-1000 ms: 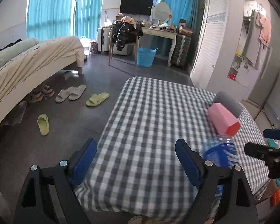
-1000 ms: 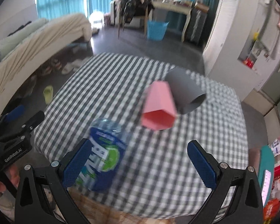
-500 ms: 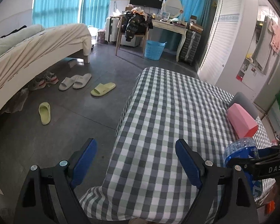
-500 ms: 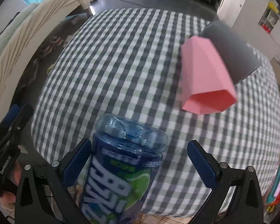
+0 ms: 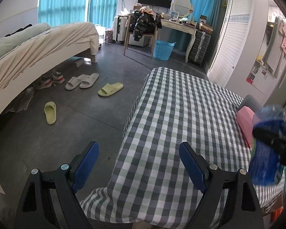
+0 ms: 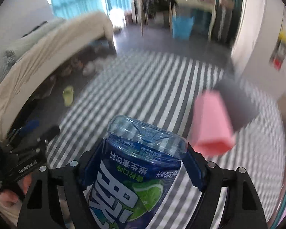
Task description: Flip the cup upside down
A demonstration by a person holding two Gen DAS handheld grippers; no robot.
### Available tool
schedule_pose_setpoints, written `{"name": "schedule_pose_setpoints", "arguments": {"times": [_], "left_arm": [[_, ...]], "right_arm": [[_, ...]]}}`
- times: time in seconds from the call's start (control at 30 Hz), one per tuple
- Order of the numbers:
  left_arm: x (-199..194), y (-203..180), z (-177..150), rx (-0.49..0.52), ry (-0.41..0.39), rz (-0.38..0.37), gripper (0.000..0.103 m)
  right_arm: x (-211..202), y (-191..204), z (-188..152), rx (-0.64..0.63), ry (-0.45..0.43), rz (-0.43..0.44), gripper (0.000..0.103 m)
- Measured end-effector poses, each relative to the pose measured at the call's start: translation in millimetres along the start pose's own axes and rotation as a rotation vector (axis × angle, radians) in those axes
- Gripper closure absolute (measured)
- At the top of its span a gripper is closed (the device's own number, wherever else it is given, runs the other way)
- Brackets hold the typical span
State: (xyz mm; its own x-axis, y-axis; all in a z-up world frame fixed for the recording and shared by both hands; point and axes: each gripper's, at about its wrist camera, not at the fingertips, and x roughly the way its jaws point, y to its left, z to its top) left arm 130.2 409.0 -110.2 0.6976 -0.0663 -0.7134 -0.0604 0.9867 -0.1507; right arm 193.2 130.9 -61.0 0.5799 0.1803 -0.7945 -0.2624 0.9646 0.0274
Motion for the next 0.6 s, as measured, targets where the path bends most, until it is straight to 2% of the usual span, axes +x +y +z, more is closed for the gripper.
{"name": "schedule_pose_setpoints", "arguments": {"times": [0.03,0.17,0.33,0.6], "left_arm": [[-0.5,-1.6,-0.8,0.001,0.002,-0.002,0.014],[-3.2,-7.6,-3.5,0.009,0.003,0.000,0.014],[-6.9,-14.3,-5.0,0.013,0.004,0.007,0.014],[-15.6,-26.6,-6.3,0.029,-0.003,0.006,0.014]], "right_arm": [[-6.5,1.9,-1.9,-0.034,-0.072,-0.026,0.025],[-14.3,14.1,-21.3,-0.180,-0.246,-0.159,0.025],[-21.4,28.0,-50.4,-0.313,-0.379,-0.178,0.026],[-29.4,28.2,-71.9,-0.276,-0.389,-0.137,0.026]]}}
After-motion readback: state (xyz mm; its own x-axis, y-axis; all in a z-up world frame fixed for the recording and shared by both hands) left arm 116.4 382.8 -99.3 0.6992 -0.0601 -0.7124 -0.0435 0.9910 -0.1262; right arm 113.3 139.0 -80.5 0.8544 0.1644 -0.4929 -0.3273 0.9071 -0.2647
